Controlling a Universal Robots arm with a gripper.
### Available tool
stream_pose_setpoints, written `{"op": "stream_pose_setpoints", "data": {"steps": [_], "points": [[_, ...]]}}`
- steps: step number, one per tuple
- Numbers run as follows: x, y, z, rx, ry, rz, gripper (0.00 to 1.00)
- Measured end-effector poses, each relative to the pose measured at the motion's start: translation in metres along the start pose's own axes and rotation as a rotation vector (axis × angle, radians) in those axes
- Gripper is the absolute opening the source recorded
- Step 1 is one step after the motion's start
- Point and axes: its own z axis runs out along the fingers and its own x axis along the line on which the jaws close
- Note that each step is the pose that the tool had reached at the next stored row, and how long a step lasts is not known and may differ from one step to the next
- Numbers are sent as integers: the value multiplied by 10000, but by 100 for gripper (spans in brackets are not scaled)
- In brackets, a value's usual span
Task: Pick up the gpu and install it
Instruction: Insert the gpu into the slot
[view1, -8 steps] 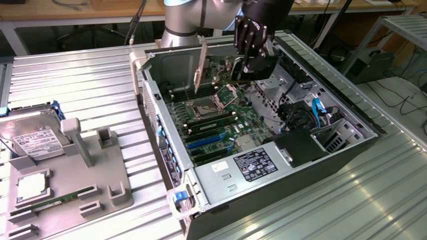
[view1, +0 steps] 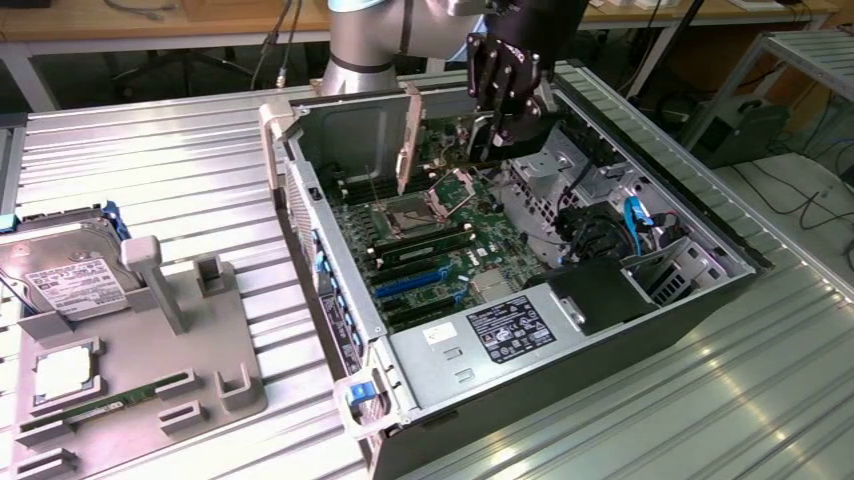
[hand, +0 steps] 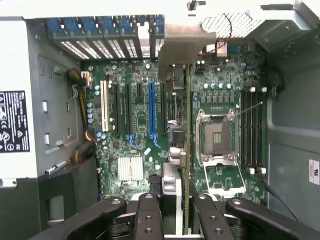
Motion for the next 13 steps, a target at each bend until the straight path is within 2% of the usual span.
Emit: {"op": "stream_pose_setpoints", "data": {"steps": [1,3,5,8,10,11,13], "points": [[0,0,3,90,-1,-2,28],[1,0,10,210,-5,-4,28],[1,0,16,244,-5,21,28],[1,0,26,257,0,459,28],[3,48,29,261,-4,462,28],[2,57,29,285,-2,459,28],[3,63,48,284,-3,344,28]]}}
